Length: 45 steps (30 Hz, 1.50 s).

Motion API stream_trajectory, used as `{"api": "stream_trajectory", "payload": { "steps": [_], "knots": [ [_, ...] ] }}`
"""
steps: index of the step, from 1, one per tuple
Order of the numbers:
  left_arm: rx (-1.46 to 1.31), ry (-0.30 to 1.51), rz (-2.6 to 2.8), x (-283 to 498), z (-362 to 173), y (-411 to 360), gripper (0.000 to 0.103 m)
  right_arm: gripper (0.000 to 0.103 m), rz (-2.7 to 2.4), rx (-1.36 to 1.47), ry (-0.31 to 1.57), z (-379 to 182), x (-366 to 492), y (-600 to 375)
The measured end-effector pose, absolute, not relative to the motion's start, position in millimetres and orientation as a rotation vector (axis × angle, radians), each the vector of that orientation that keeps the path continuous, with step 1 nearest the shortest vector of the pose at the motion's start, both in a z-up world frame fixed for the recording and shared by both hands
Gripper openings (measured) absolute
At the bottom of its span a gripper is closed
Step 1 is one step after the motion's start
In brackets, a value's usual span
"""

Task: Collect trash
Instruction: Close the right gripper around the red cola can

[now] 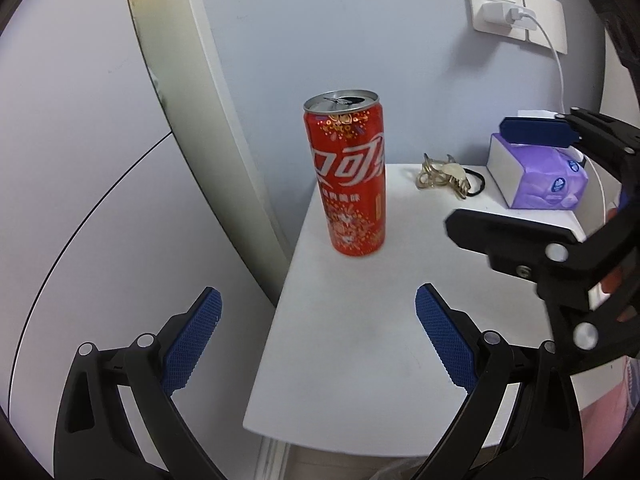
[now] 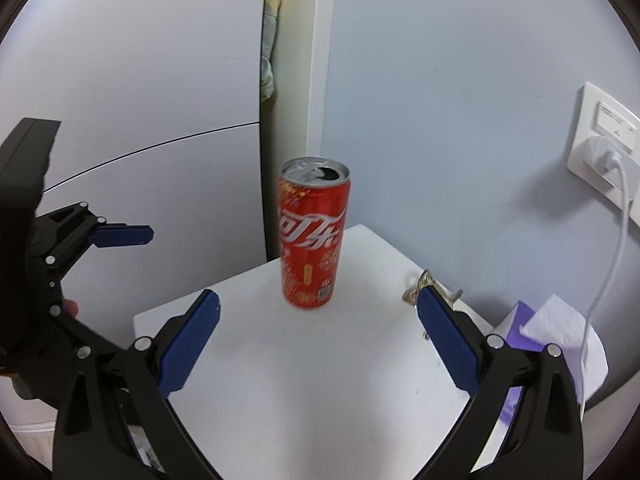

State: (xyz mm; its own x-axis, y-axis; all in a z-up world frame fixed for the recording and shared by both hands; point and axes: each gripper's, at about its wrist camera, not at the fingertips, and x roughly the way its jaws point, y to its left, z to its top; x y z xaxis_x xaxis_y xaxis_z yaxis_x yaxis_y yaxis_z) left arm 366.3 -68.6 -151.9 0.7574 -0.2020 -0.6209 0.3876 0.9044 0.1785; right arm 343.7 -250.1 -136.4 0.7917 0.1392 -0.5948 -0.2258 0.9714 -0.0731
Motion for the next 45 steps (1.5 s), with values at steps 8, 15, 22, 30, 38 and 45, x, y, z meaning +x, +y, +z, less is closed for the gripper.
{"api": "stream_trajectory", "payload": {
  "steps": [8,15,22,30,38,45],
  "knots": [
    [0.287,0.641,-0.339,388.8,-157.4,-73.5,0.095,0.096,0.192,-0.139,0.634,-142.4,379.1,-243.3],
    [0.27,0.643,-0.344,401.1,-162.4,-72.3,0.095,0.096,0.182,-0.141,0.636,-149.1,404.8,-238.7],
    [0.268,0.656,-0.345,408.4,-171.6,-69.3,0.095,0.096,0.176,-0.141,0.641,-159.7,426.8,-233.9],
    [0.227,0.64,-0.339,422.9,-175.1,-68.2,0.095,0.096,0.186,-0.115,0.639,-163.9,435.6,-238.1],
    [0.26,0.626,-0.352,431.3,-173.3,-73.2,0.095,0.096,0.194,-0.126,0.63,-167.5,443.6,-232.2],
    [0.269,0.618,-0.363,432.4,-171.4,-77.1,0.095,0.096,0.185,-0.111,0.633,-166.4,445.8,-233.9]
  ]
}}
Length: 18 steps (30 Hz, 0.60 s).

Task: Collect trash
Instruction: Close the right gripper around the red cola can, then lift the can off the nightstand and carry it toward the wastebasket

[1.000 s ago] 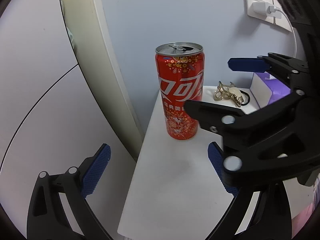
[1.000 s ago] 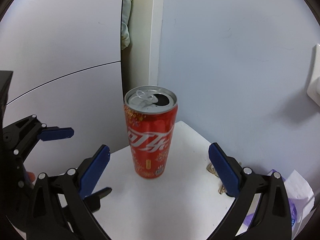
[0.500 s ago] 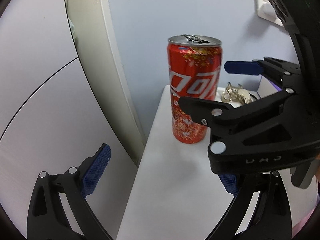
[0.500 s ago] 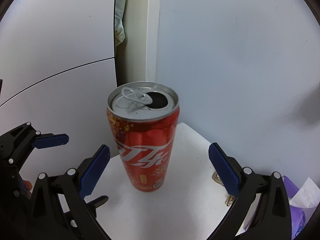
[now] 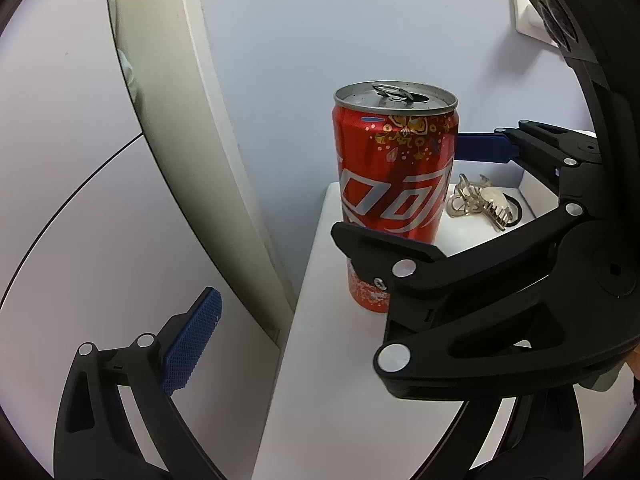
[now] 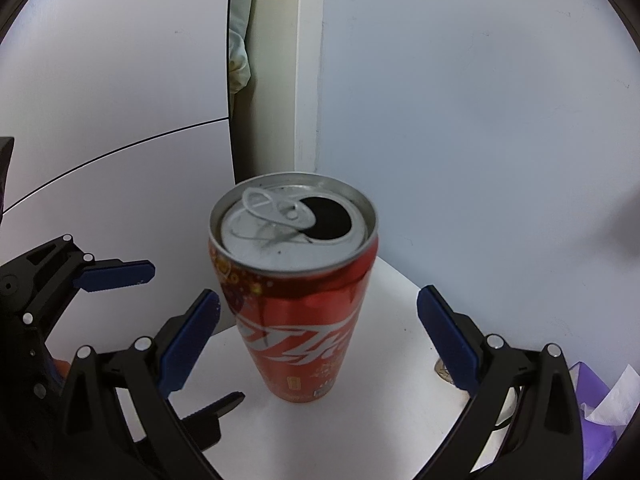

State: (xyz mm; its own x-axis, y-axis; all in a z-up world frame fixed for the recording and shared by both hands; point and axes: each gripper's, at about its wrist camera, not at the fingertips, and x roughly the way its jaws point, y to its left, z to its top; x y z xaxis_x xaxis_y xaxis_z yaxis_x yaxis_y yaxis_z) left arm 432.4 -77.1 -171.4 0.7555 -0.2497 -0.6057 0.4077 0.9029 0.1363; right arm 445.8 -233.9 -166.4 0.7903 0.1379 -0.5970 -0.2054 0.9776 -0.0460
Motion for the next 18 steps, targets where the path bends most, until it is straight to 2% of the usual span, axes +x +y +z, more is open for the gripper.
{"api": "stream_trajectory", "payload": {
  "steps": [5,6,7,8,12,15,18],
  "knots": [
    [0.276,0.609,-0.369,431.9,-169.7,-78.2,0.095,0.095,0.192,-0.093,0.633,-165.7,444.5,-236.9],
    [0.275,0.608,-0.368,429.0,-168.2,-75.7,0.095,0.09,0.192,-0.095,0.633,-166.1,446.6,-235.3],
    [0.275,0.609,-0.369,428.9,-168.1,-75.3,0.095,0.073,0.199,-0.097,0.64,-167.2,447.3,-234.1],
    [0.277,0.609,-0.37,428.8,-168.0,-75.0,0.095,0.068,0.199,-0.099,0.643,-167.9,448.0,-233.5],
    [0.277,0.61,-0.367,431.7,-167.3,-72.5,0.095,0.068,0.203,-0.096,0.644,-170.0,447.7,-232.6],
    [0.275,0.608,-0.367,431.0,-167.0,-67.3,0.095,0.056,0.204,-0.102,0.646,-172.2,446.9,-232.5],
    [0.276,0.608,-0.365,431.7,-168.8,-67.6,0.095,0.055,0.2,-0.101,0.645,-173.2,445.5,-233.1]
  ]
}}
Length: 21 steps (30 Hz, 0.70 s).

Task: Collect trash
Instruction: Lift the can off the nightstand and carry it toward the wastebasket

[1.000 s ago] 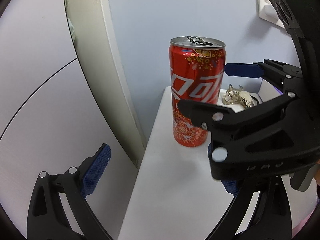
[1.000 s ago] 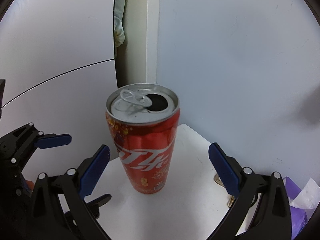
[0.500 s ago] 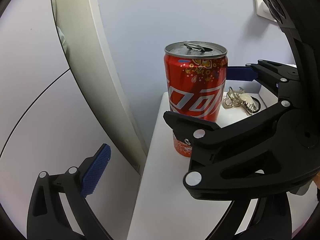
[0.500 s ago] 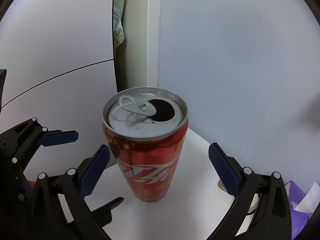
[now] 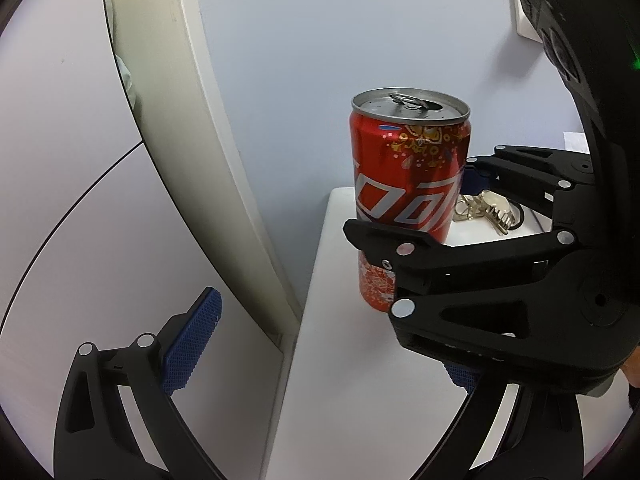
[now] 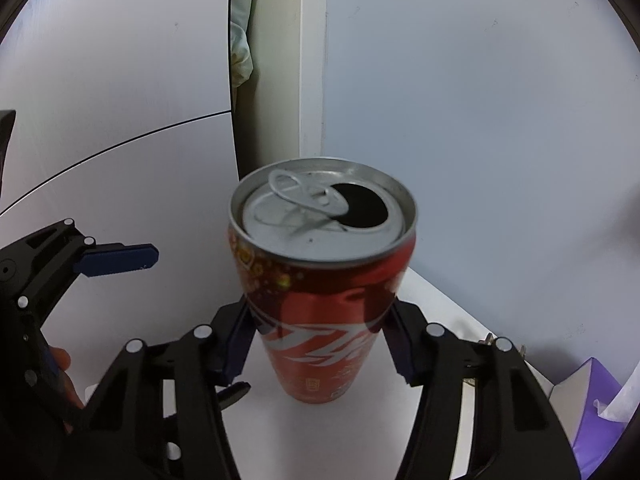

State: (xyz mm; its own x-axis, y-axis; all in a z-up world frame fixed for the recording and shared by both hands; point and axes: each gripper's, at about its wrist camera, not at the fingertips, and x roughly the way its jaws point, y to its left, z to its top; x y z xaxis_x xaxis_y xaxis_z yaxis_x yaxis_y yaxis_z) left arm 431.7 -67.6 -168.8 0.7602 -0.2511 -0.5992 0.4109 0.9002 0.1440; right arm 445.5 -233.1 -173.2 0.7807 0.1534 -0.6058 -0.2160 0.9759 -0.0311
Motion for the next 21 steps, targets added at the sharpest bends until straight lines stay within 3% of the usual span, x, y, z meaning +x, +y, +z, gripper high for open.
{"api": "stream_trajectory", "payload": {
  "steps": [21],
  "knots": [
    [0.238,0.612,-0.337,379.6,-151.7,-41.7,0.095,0.055,0.239,-0.12,0.606,-132.8,384.7,-233.3]
  ]
}}
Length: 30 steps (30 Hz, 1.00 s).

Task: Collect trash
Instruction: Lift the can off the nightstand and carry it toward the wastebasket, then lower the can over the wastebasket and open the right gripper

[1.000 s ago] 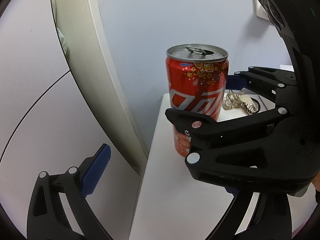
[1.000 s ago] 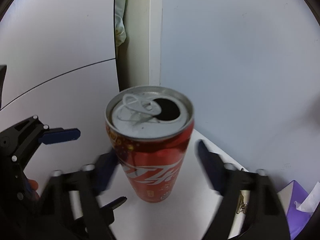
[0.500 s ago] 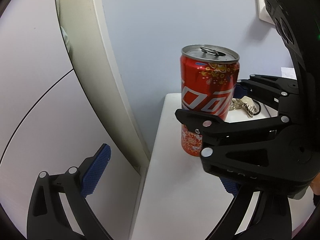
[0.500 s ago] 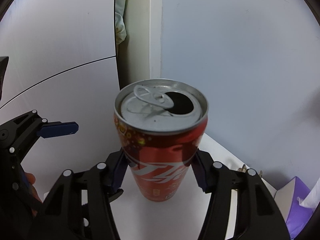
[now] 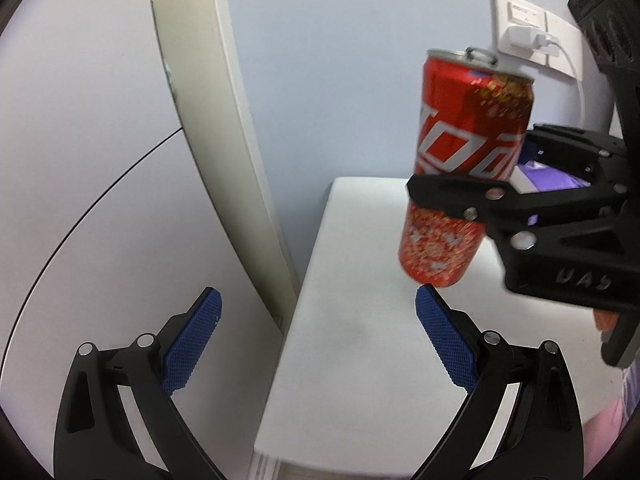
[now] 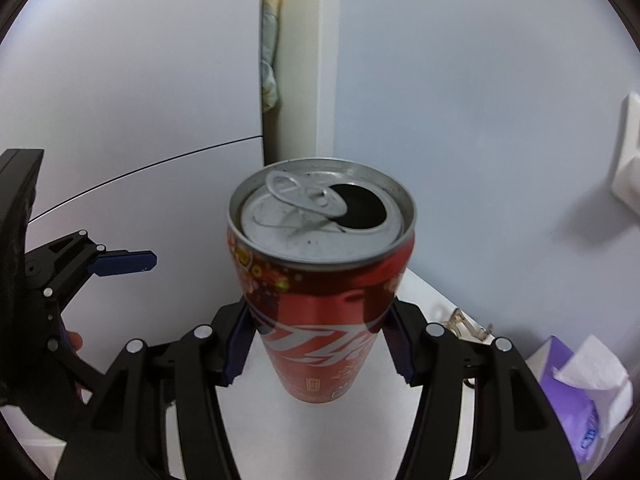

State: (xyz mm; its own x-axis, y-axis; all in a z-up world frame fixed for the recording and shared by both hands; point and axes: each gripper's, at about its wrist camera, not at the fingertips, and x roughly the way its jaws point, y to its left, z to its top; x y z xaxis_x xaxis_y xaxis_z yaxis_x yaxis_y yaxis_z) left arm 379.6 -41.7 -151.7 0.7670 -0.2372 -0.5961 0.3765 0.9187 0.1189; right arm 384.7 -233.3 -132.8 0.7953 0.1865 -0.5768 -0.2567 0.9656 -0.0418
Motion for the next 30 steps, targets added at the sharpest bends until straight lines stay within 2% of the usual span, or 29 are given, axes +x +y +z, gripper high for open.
{"api": "stream_trajectory", "payload": {
  "steps": [12,30],
  "knots": [
    [0.199,0.624,-0.276,277.8,-153.6,-13.7,0.095,0.055,0.324,-0.142,0.604,-112.5,296.4,-204.4],
    [0.125,0.693,-0.147,132.1,-196.9,37.3,0.095,0.055,0.51,-0.18,0.692,-151.2,178.6,-141.6]
  ]
}}
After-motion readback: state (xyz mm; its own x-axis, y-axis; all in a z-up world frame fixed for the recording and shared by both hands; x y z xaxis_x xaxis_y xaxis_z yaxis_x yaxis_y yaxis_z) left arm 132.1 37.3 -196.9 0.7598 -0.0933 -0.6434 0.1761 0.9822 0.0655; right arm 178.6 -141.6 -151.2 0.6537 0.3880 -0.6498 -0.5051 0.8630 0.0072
